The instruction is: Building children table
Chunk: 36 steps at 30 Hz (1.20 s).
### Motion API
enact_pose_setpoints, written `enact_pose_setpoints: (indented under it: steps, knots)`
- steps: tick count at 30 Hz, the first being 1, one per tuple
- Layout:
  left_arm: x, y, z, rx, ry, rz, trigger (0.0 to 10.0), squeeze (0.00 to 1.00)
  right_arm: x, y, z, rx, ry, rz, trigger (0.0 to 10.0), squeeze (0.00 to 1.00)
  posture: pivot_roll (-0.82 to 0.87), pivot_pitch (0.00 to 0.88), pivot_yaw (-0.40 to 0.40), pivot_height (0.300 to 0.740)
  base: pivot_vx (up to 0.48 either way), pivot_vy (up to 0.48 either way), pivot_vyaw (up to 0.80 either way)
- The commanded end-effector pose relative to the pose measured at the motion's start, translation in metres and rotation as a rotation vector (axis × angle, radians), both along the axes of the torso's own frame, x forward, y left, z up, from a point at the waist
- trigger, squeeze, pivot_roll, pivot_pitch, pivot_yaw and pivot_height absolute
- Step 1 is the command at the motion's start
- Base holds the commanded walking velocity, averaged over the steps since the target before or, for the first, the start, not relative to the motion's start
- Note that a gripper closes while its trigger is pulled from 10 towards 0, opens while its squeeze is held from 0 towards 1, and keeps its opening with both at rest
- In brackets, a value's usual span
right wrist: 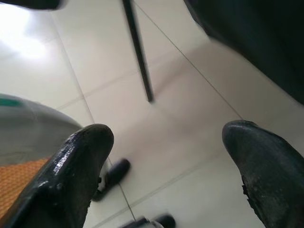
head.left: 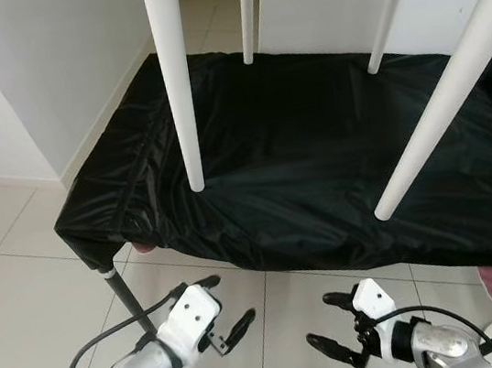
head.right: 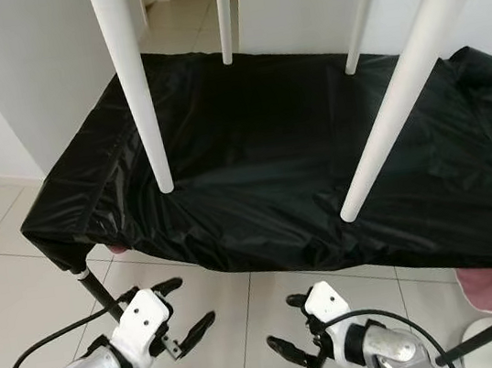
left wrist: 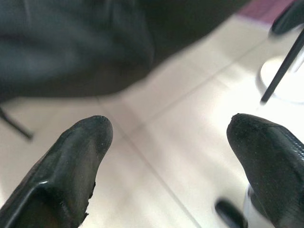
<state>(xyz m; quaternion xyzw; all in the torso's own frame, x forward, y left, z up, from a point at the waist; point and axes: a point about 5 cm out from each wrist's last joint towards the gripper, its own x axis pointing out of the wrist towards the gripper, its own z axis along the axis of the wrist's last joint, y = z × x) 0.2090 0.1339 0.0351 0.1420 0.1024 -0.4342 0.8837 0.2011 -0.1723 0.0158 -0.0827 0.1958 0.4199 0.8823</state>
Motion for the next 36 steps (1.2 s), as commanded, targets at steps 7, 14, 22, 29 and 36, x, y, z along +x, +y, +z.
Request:
enact_pose_setpoints:
  steps: [7,14,22,29,36]
  knots:
    - [0.0,0.014,-0.036,0.108,0.131,0.068,10.0,0.0,-0.003,-0.005,-0.027,-0.016,0.145,-0.041,10.0,0.0,0.02,0.011,-0.051,0.74,0.0,0.0,0.0]
    - [0.0,0.034,-0.082,0.241,0.312,0.344,10.0,0.0,-0.002,-0.013,-0.062,-0.096,0.274,-0.269,10.0,0.0,0.02,0.0,-0.047,0.74,0.0,0.0,0.0]
    - [-0.018,0.037,-0.108,0.285,0.51,0.473,10.0,0.0,0.002,-0.014,-0.078,-0.161,0.332,-0.527,10.0,0.0,0.02,0.0,-0.04,0.74,0.0,0.0,0.0]
    - [-0.016,0.047,-0.111,0.275,0.563,0.644,10.0,0.0,0.0,-0.011,-0.084,-0.24,0.335,-0.569,10.0,0.0,0.01,0.0,-0.03,0.74,0.0,0.0,0.0]
    - [-0.021,0.064,-0.115,0.292,0.627,0.85,10.0,0.0,-0.002,-0.011,-0.089,-0.305,0.346,-0.692,10.0,0.0,0.02,0.0,-0.035,0.74,0.0,0.0,0.0]
